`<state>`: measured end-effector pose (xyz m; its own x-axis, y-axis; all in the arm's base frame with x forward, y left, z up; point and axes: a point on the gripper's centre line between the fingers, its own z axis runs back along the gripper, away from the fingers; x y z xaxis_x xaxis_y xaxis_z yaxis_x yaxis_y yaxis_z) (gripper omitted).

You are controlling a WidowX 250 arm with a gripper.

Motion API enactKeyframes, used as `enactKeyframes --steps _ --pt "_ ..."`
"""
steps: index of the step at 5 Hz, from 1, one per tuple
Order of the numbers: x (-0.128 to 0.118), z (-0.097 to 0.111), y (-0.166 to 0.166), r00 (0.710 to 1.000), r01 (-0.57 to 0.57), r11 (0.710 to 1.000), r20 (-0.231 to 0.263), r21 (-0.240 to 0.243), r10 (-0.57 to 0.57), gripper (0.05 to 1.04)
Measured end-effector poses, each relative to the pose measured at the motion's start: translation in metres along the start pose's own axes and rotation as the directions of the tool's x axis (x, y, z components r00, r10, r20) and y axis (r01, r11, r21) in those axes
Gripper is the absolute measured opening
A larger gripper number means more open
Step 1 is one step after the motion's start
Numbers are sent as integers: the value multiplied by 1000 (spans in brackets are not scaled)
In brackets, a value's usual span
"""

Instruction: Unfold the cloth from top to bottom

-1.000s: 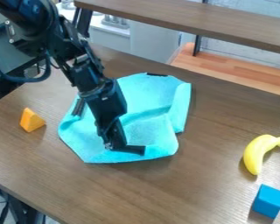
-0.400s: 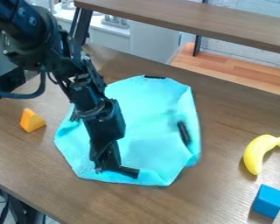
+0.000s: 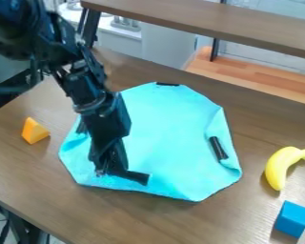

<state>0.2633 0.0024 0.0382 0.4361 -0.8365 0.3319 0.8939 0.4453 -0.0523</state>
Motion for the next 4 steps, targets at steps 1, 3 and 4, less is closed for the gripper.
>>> enactKeyframes --steps 1,3,4 --pt "2 -1 2 1000 -13 1000 -19 17 13 61" --pt "7 -10 7 995 -77 997 -69 -13 76 435" --pt "5 5 29 991 -120 992 -58 39 122 770"
